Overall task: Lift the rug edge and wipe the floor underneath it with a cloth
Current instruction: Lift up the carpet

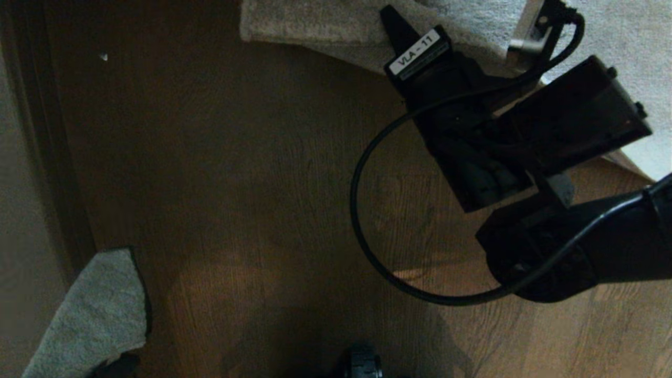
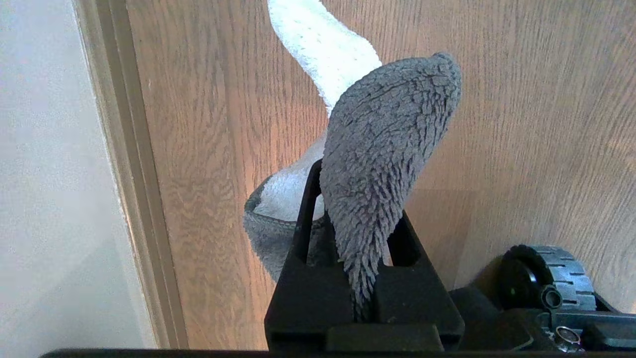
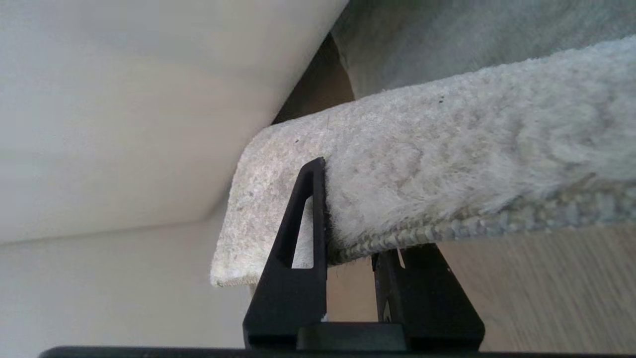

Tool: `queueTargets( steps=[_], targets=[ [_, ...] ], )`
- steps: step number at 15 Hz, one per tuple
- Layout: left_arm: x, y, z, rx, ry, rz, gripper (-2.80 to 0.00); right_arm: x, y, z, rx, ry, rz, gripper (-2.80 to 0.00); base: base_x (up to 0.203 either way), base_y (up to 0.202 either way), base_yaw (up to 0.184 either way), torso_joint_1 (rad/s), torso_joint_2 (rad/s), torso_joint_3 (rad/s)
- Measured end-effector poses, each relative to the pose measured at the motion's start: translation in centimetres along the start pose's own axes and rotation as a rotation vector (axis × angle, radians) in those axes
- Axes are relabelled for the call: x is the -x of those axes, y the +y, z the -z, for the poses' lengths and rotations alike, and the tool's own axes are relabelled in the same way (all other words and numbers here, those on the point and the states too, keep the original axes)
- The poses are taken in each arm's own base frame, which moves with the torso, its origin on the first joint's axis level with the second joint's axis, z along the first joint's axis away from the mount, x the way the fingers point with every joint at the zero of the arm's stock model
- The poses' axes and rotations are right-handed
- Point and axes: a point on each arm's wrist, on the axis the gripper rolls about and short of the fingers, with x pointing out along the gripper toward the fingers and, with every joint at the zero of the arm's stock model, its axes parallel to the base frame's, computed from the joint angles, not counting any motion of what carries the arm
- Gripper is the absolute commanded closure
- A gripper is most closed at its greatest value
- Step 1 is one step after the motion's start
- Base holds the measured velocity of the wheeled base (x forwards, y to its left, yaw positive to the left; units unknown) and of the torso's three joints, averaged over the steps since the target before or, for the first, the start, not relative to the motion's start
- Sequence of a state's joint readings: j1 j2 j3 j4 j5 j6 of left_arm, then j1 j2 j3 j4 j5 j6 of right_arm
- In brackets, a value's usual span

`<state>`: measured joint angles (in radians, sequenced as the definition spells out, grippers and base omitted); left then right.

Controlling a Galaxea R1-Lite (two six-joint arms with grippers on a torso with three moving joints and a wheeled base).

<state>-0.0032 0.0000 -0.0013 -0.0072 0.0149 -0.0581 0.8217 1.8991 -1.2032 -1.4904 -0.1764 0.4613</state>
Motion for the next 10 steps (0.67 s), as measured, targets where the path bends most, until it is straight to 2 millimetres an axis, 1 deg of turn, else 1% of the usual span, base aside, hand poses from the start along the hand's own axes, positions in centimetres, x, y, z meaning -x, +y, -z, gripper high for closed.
queueTargets(
  steps=[5, 8, 10],
  targets=[
    [0.0, 0.0, 0.0, -0.001, 0.000, 0.000, 0.00, 0.0, -2.0, -1.2, 0.050, -0.034, 0.040, 0.00, 0.000, 0.000, 0.000, 0.000, 0.00, 0.000],
    [0.0, 0.0, 0.0, -0.001, 0.000, 0.000, 0.00, 1.2, -3.1, -1.3, 0.083, -0.002, 0.077, 0.00, 0.000, 0.000, 0.000, 0.000, 0.00, 0.000],
    [0.0, 0.0, 0.0, 0.000, 0.000, 0.000, 0.00, 2.1, -3.3, -1.5, 0.091, 0.020, 0.093, 0.00, 0.000, 0.000, 0.000, 0.000, 0.00, 0.000]
  ],
)
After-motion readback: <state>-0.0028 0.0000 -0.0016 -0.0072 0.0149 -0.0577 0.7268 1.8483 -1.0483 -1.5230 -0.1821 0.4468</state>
